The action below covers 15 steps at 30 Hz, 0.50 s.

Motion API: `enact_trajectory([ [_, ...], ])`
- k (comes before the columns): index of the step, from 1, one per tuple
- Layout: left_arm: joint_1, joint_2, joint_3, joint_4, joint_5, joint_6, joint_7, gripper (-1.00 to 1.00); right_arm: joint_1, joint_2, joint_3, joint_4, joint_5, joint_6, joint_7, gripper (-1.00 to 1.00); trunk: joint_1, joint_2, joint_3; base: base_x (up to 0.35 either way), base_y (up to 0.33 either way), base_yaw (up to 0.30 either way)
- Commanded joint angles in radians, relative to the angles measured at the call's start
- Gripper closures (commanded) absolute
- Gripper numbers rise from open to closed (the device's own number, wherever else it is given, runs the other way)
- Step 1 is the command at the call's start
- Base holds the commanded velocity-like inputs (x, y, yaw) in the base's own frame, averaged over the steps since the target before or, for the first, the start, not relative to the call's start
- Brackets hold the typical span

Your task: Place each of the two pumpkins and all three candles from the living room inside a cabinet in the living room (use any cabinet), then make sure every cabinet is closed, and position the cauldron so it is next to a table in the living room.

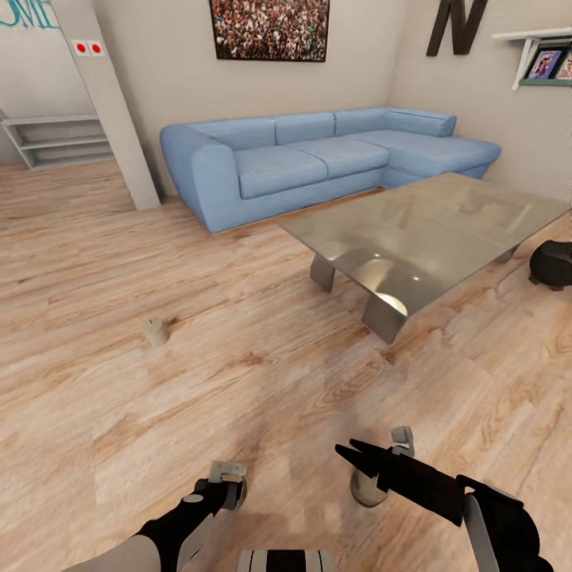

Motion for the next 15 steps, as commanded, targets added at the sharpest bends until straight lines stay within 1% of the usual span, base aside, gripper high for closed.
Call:
enact_trajectory([
  [1,-0.001,0.001,-0.008,-0.002,0.009,0.001,0.006,1.0,-0.001,-0.007,-0.007,0.001,-0.001,0.006,0.0,-1.0,-0.001,0.0,0.003,0.0,0.0,0.0],
  [4,-0.001,0.002,-0.006,-0.004,0.011,0.003,0.007,1.0,-0.001,-0.017,-0.024,0.004,0.0,0.006,-0.006,-1.0,-0.002,0.001,0.015,0.0,0.0,0.0],
  [6,-0.001,0.003,-0.005,-0.006,0.013,0.005,0.007,1.0,-0.001,-0.025,-0.044,0.005,0.0,0.006,-0.016,-1.0,-0.003,0.001,0.023,0.0,0.0,0.0],
  [10,-0.001,0.005,-0.004,-0.008,0.015,0.008,0.007,1.0,-0.001,-0.031,-0.058,0.006,0.002,0.006,-0.024,-1.0,-0.005,0.002,0.038,0.0,0.0,0.0],
  [15,-0.001,0.006,-0.003,-0.009,0.016,0.01,0.008,1.0,-0.001,-0.033,-0.072,0.008,0.03,0.006,-0.087,-1.0,-0.007,0.003,0.057,0.0,0.0,0.0],
])
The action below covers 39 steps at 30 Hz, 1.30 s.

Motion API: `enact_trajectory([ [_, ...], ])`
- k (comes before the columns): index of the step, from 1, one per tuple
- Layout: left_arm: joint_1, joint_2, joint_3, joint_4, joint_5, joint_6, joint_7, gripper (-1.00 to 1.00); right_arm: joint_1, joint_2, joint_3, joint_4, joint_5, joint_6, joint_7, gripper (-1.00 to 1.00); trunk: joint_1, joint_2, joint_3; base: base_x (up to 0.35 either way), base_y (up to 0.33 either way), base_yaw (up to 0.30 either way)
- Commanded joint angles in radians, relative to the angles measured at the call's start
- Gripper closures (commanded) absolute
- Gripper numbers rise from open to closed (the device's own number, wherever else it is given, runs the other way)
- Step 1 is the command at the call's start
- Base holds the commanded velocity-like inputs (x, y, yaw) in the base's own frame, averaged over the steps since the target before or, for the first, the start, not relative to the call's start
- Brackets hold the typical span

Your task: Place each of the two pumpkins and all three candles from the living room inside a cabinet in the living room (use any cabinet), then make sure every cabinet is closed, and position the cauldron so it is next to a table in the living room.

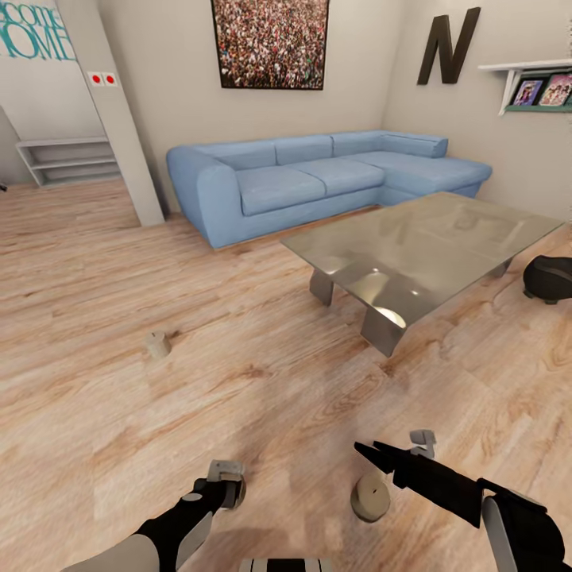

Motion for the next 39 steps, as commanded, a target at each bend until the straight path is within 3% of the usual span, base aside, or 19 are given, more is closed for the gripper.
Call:
enact_trajectory([
  [1,0.0,0.001,-0.009,-0.001,0.009,0.001,0.006,1.0,-0.001,0.0,-0.002,0.0,-0.001,0.005,-0.002,-1.0,-0.001,0.0,0.003,0.0,0.0,0.0],
  [7,0.0,0.002,-0.006,-0.018,0.012,0.071,0.005,1.0,-0.001,0.0,-0.043,0.002,0.008,0.005,-0.015,-1.0,-0.003,0.001,0.026,0.0,0.0,0.0],
  [11,0.0,0.003,-0.004,-0.08,0.014,0.134,0.005,1.0,-0.001,0.0,-0.067,0.009,0.011,0.005,-0.017,-1.0,-0.005,0.002,0.042,0.0,0.0,0.0],
  [16,0.0,0.003,-0.003,-0.232,0.015,0.243,0.008,1.0,-0.002,0.0,-0.076,0.011,0.031,0.005,-0.017,-1.0,-0.007,0.004,0.061,0.0,0.0,0.0],
  [19,0.0,0.009,0.001,-0.365,0.015,0.369,0.012,1.0,-0.001,0.0,-0.077,0.011,0.042,0.005,-0.017,-1.0,-0.009,0.004,0.073,0.0,0.0,0.0],
  [21,0.0,0.018,0.015,-0.413,0.016,0.418,0.018,1.0,-0.002,0.0,-0.077,0.011,0.044,0.005,-0.017,-1.0,-0.01,0.005,0.081,0.0,0.0,0.0],
  [22,0.0,0.028,0.046,-0.466,0.016,0.473,0.025,1.0,-0.001,0.0,-0.078,0.011,0.045,0.005,-0.017,-1.0,-0.01,0.005,0.084,0.0,0.0,0.0],
  [25,0.0,0.046,0.186,-0.631,0.009,0.671,0.046,1.0,-0.001,0.0,-0.078,0.011,0.047,0.005,-0.017,-1.0,-0.011,0.006,0.096,0.0,0.0,0.0],
  [28,-0.002,0.053,0.255,-0.709,0.005,0.796,0.067,1.0,-0.002,0.0,-0.078,0.011,0.05,0.005,-0.019,-1.0,-0.013,0.006,0.108,0.0,0.0,0.0],
  [29,-0.003,0.055,0.263,-0.716,0.004,0.812,0.073,1.0,-0.002,0.0,-0.078,0.011,0.053,0.005,-0.021,-1.0,-0.013,0.007,0.111,0.0,0.0,0.0],
  [34,-0.009,0.075,0.287,-0.742,0.004,0.867,0.121,1.0,-0.003,0.012,-0.063,0.011,0.157,0.012,-0.153,-1.0,-0.015,0.008,0.131,0.0,0.0,0.0],
  [36,-0.01,0.077,0.289,-0.747,0.004,0.878,0.138,1.0,-0.006,0.03,-0.026,0.011,0.197,0.062,-0.297,-1.0,-0.016,0.008,0.139,0.0,0.0,0.0],
  [39,-0.011,0.078,0.29,-0.75,0.004,0.894,0.155,1.0,-0.009,0.043,0.022,0.012,0.209,0.096,-0.485,-1.0,-0.017,0.009,0.146,0.0,0.0,0.0],
])
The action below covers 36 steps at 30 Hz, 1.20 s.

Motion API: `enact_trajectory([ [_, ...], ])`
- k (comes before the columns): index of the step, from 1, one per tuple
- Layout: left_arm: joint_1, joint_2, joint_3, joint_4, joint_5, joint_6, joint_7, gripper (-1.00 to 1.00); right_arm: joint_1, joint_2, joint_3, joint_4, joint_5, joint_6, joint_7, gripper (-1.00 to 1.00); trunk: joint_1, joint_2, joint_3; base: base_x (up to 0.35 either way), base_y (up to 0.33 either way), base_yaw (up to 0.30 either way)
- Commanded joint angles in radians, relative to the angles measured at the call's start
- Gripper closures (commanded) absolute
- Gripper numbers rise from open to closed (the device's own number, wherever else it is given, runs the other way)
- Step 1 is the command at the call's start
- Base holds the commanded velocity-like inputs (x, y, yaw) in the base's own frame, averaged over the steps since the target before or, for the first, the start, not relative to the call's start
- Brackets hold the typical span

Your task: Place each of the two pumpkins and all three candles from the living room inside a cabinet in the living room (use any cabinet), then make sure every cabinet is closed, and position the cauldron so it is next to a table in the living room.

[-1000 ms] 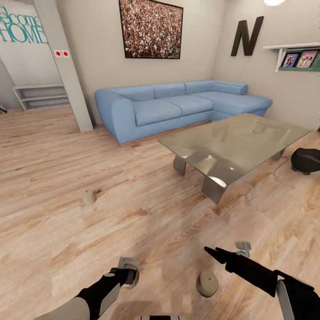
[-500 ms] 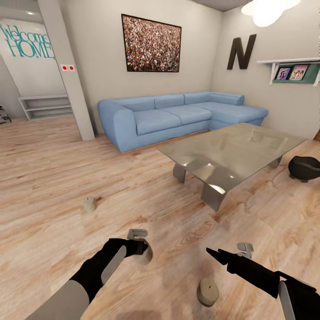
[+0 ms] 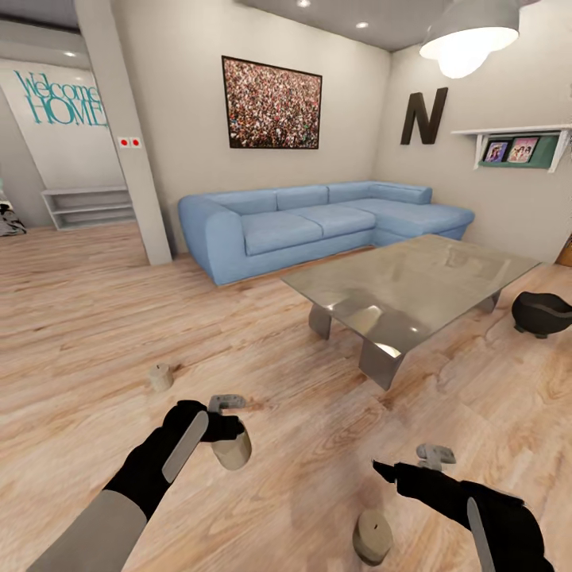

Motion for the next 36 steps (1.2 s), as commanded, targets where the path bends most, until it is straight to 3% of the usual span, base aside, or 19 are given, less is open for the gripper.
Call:
enact_trajectory([
  [1,0.0,0.001,-0.004,-0.002,0.013,0.006,0.015,1.0,-0.002,0.012,0.029,0.004,0.01,0.013,-0.088,-1.0,0.0,0.0,-0.001,0.0,0.0,0.0],
  [2,0.0,0.001,-0.004,-0.002,0.013,0.009,0.018,1.0,-0.004,0.03,0.062,0.018,0.011,0.019,-0.181,-1.0,0.0,0.0,-0.001,0.0,0.0,0.0],
  [6,0.0,0.001,-0.005,-0.003,0.012,0.014,0.023,1.0,-0.011,0.069,0.13,0.085,0.009,0.022,-0.414,-1.0,0.0,0.0,-0.001,0.0,0.0,0.0],
  [9,0.0,0.0,-0.005,-0.003,0.012,0.015,0.027,1.0,-0.019,0.088,0.165,0.119,-0.007,0.022,-0.501,-1.0,0.0,0.0,-0.001,0.0,0.0,0.0],
  [11,0.0,-0.001,-0.006,-0.003,0.012,0.015,0.031,1.0,-0.051,0.096,0.181,0.203,-0.027,0.019,-0.54,-1.0,0.0,0.0,-0.001,0.0,0.0,0.0],
  [16,0.001,-0.003,-0.006,-0.002,0.012,0.015,0.034,1.0,-0.093,0.1,0.193,0.298,-0.053,0.014,-0.565,-1.0,0.0,0.0,-0.001,0.0,0.0,0.0],
  [28,0.002,-0.003,-0.009,-0.003,0.012,0.015,0.034,1.0,-0.111,0.098,0.194,0.313,-0.059,0.013,-0.569,-1.0,0.0,0.0,-0.001,0.0,0.0,0.0],
  [33,0.003,-0.003,-0.009,-0.003,0.012,0.014,0.034,1.0,-0.199,0.088,0.179,0.383,-0.058,0.014,-0.57,-1.0,0.0,0.0,-0.001,0.0,0.0,0.0],
  [36,0.003,-0.003,-0.009,-0.003,0.012,0.014,0.034,1.0,-0.307,0.077,0.175,0.535,-0.057,0.01,-0.572,-1.0,0.0,0.0,-0.001,0.0,0.0,0.0],
])
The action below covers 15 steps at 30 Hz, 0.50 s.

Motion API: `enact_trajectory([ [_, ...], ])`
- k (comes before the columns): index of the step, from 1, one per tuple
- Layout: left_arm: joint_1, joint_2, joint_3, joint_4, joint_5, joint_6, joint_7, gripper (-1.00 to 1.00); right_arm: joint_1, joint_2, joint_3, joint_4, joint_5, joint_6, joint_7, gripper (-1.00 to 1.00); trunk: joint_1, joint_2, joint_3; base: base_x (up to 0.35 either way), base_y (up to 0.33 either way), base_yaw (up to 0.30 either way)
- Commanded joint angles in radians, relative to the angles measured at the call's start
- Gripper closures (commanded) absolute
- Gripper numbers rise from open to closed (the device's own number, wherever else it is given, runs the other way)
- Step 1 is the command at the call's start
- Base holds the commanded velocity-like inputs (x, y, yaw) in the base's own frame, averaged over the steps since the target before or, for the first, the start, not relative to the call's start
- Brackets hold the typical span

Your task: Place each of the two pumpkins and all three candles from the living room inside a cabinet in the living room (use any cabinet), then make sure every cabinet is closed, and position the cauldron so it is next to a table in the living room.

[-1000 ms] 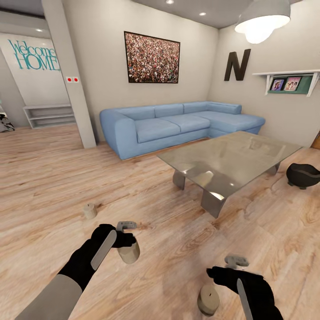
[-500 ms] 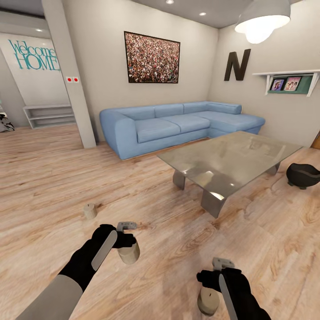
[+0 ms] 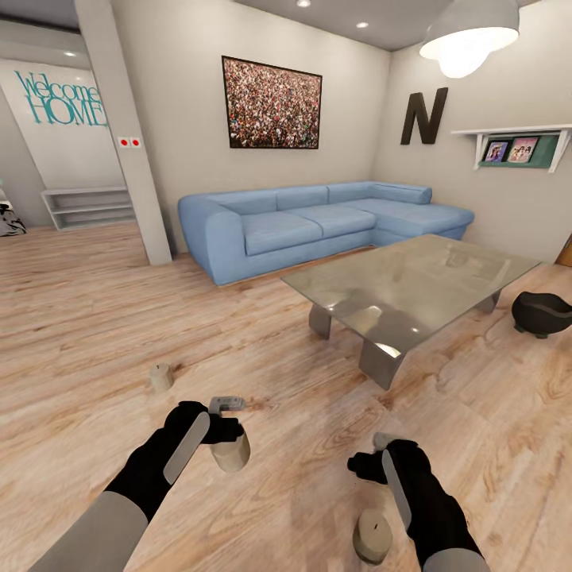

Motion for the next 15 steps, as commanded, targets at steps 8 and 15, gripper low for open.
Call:
enact_trajectory([
  [8,-0.001,0.002,-0.003,0.0,0.011,0.002,0.009,1.0,-0.099,-0.008,-0.055,0.238,0.005,-0.082,-0.003,-1.0,0.002,-0.002,-0.024,0.0,0.0,0.0],
  [15,-0.001,0.002,-0.003,-0.001,0.011,0.002,0.009,1.0,-0.104,-0.039,-0.077,0.262,0.003,-0.12,-0.004,-1.0,0.003,-0.002,-0.032,0.0,0.0,0.0],
])
